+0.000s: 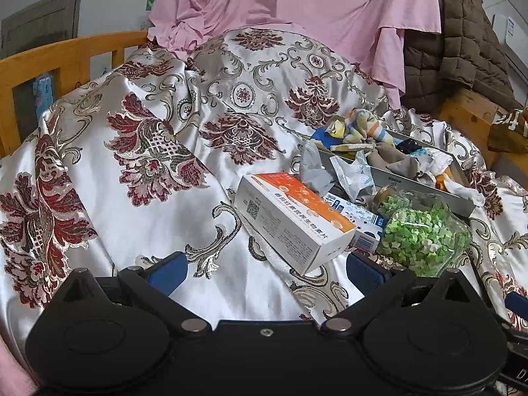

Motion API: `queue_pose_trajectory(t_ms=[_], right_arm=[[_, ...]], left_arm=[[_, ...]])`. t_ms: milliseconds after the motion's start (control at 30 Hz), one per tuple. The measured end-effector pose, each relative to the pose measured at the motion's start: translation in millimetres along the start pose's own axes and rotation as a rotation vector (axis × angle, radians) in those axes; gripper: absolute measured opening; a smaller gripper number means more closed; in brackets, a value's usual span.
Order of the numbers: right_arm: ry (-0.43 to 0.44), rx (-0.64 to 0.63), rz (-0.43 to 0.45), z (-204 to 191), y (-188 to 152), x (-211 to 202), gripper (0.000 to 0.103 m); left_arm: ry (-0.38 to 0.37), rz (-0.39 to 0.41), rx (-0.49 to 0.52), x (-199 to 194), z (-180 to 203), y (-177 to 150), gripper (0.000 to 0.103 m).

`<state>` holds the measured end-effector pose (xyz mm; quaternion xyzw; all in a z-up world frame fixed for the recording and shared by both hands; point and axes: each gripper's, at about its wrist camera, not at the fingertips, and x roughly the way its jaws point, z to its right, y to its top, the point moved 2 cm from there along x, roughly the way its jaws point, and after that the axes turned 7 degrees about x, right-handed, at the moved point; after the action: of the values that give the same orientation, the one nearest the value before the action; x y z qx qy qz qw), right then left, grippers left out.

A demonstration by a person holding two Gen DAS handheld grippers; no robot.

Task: Organize soft objects
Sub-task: 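Move both open tools toward the grey mask and white pad beside the tray, then grasp the grey face mask with the left tool while the right tool grasps the white wrapped pad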

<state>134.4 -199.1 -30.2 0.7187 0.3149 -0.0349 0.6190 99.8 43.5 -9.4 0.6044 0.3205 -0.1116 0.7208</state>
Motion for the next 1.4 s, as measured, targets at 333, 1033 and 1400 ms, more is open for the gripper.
queue_pose_trajectory(t_ms=[333,1033,1400], right_arm=[[0.017,-0.012,-0.016,-1,-3,14,0.103],[-0.020,-0.241,-0.051,-28,57,107,0.103],[-0.019,-0.455,-0.194,-67,83,199,0.103]], left_arm=[[0.025,0.079,0.033,7,-4,25,0.102],[-0.220,0.044,0.068,133,-9,96,0.102],[-0.419,-0.037,0.047,198,-15,118,0.099]])
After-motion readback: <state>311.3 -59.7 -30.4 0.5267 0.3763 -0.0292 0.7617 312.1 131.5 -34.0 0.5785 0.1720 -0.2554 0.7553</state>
